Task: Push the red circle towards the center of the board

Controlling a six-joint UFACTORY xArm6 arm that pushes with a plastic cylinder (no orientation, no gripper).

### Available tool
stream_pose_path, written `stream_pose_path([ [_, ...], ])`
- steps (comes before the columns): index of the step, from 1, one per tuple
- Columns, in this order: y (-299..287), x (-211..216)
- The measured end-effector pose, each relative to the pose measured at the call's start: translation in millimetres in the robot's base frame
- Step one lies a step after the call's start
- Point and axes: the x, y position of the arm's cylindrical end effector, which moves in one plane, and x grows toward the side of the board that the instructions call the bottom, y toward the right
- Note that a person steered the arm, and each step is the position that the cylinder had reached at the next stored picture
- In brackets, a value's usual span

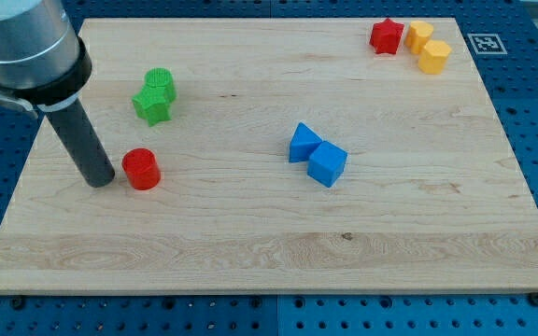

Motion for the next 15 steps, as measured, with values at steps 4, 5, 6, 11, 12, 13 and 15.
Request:
stream_pose_path([
  [4,67,3],
  [5,88,8],
  [6,91,8],
  [11,121,-10],
  [12,126,-14],
  [13,127,-14],
  [15,147,-33],
])
